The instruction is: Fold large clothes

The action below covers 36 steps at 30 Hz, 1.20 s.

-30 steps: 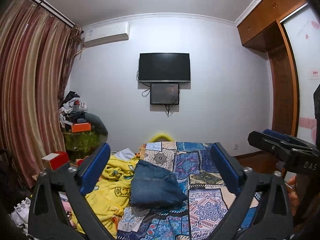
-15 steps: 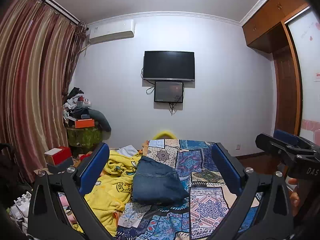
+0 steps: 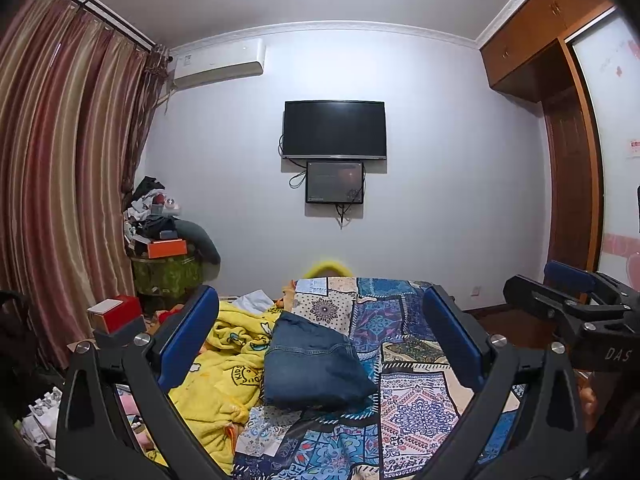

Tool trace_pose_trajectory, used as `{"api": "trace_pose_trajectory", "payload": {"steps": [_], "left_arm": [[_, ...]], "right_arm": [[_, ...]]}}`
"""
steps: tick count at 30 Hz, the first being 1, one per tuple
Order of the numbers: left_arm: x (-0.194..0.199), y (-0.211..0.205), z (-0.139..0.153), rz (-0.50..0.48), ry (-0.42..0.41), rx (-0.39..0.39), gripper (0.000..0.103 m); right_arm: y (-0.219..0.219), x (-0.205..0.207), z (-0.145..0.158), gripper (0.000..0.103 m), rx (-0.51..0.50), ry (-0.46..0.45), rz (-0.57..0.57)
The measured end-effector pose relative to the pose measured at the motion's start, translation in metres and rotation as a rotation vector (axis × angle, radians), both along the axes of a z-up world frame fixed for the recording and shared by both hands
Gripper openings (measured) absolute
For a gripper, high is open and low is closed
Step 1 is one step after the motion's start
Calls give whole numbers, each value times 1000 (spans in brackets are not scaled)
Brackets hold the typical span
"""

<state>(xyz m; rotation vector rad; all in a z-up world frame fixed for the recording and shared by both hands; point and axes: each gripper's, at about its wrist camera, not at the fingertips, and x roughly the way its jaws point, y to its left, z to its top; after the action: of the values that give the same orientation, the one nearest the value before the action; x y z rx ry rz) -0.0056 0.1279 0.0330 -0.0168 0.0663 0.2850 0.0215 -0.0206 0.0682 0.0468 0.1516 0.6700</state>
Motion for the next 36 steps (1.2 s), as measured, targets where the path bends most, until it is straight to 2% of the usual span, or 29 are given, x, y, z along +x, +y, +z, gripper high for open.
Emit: {"api": "trace_pose_trajectory", "payload": {"steps": [10,36], "left_arm": [[1,-4,2,4,-1,30,102],[9,1,-2,-55,39,2,102]], "right_arm": [[-2,-1,3,103,0,0,-5],[-6,-2,4,103,8,0,-13]]}}
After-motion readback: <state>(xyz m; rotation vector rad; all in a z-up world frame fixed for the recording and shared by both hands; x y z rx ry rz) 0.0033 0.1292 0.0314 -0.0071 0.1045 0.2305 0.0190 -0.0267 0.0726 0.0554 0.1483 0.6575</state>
